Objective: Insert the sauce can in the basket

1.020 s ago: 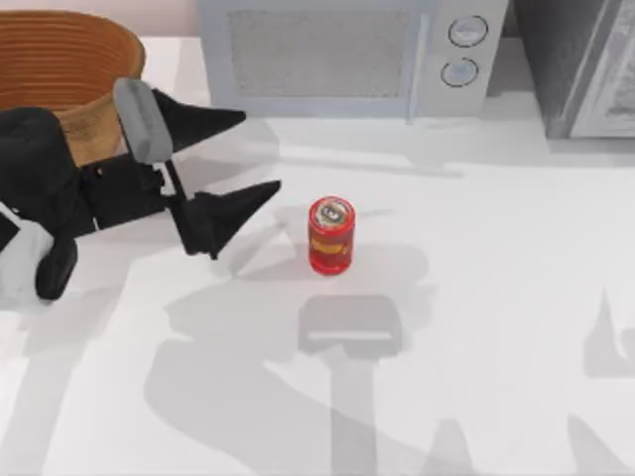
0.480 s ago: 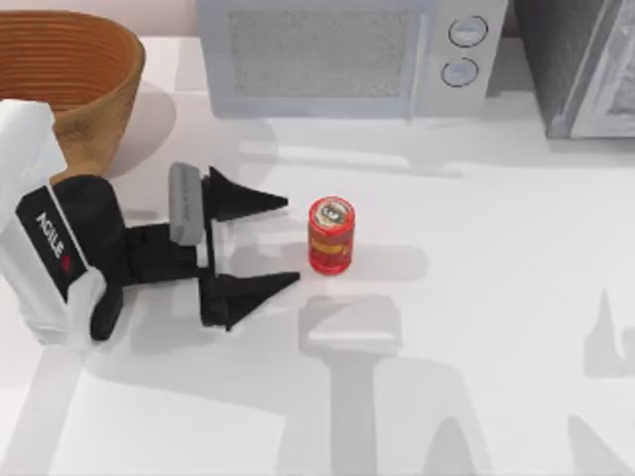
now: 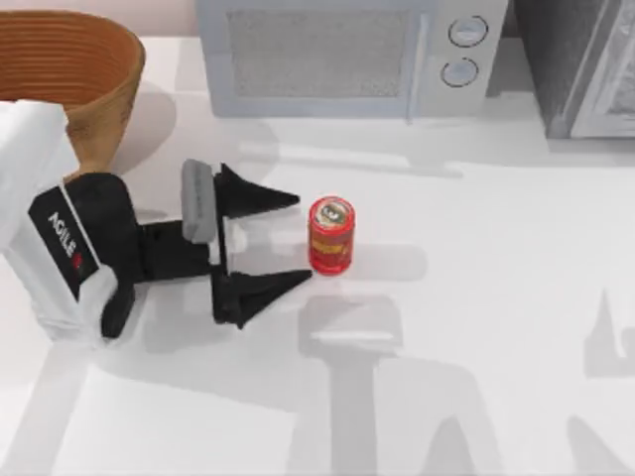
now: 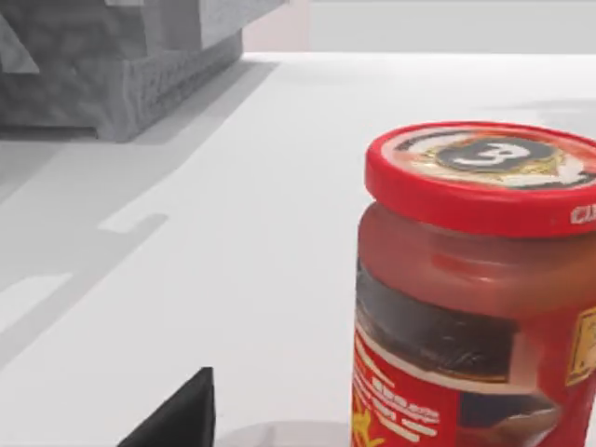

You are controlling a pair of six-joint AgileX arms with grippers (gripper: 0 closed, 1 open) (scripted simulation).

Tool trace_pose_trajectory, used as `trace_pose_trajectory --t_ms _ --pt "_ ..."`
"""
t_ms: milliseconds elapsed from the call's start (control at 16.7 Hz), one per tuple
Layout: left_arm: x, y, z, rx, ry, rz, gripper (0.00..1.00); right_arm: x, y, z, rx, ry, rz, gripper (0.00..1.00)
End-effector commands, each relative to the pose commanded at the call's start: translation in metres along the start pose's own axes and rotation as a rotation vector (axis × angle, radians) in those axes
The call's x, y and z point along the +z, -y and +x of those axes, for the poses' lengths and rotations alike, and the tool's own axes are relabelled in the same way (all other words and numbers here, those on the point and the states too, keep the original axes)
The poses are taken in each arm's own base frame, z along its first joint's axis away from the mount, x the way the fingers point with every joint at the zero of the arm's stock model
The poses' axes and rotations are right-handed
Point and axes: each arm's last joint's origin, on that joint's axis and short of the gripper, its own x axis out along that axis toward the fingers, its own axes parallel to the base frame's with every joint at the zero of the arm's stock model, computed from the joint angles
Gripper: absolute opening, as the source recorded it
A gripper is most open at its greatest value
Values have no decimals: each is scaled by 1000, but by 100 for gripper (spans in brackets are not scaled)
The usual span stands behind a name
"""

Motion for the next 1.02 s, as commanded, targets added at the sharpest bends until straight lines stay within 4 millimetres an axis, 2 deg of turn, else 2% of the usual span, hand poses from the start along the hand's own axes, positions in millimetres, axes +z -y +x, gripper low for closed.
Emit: trace_pose_trajectory --t_ms 360,660,1020 --pt "0 1 55 -1 1 0 100 0 0 0 0 0 0 100" --pt "0 1 59 -1 0 0 100 0 0 0 0 0 0 100" --pt "0 1 59 -1 0 0 55 0 0 0 0 0 0 100"
